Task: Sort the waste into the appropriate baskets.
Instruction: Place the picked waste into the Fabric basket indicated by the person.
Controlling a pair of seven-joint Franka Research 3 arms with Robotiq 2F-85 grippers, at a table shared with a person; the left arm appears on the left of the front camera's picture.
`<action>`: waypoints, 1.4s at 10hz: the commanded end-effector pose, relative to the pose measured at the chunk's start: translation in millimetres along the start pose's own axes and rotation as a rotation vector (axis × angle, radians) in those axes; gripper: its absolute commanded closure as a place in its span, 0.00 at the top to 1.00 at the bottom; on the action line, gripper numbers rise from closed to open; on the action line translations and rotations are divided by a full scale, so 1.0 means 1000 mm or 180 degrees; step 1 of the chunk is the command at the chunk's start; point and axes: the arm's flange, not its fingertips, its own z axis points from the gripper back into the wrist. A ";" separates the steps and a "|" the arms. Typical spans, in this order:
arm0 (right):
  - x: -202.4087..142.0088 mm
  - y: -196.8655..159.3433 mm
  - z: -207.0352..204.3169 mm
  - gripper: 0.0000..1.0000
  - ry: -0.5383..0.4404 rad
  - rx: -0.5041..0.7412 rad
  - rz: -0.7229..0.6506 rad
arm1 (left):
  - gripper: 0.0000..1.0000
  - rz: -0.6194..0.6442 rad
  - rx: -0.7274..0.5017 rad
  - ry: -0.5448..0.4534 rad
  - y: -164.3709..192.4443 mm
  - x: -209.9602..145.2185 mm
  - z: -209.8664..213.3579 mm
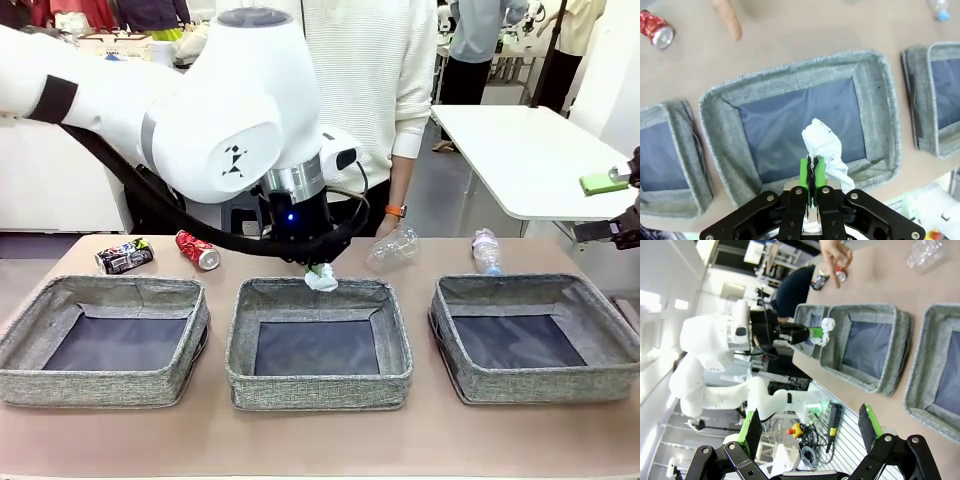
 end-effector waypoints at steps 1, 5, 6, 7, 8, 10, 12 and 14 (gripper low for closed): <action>0.003 0.001 -0.001 1.00 -0.0032 0.0072 0.0096 | 0.04 -0.0101 -0.0060 -0.0015 0.004 -0.005 0.007; 0.003 0.001 -0.001 1.00 -0.0032 0.0072 0.0096 | 0.61 -0.0189 -0.0007 -0.0015 0.004 -0.003 0.008; 0.003 0.001 -0.001 1.00 -0.0032 0.0072 0.0096 | 1.00 -0.0179 -0.0008 -0.0025 0.004 -0.003 0.009; 0.003 0.001 -0.001 1.00 -0.0032 0.0072 0.0096 | 0.65 -0.0163 -0.0013 -0.0039 0.004 -0.003 0.011; 0.003 0.001 -0.001 1.00 -0.0032 0.0072 0.0096 | 1.00 -0.0153 -0.0033 -0.0041 0.005 -0.004 0.012; 0.003 0.001 -0.001 1.00 -0.0032 0.0072 0.0096 | 1.00 -0.0122 -0.0068 -0.0040 0.004 -0.004 0.014; 0.003 0.001 -0.001 1.00 -0.0032 0.0072 0.0096 | 1.00 -0.0091 -0.0213 0.0052 0.006 -0.002 0.019; 0.003 0.001 -0.001 1.00 -0.0032 0.0072 0.0096 | 1.00 -0.0144 -0.0654 0.0006 0.025 0.004 0.054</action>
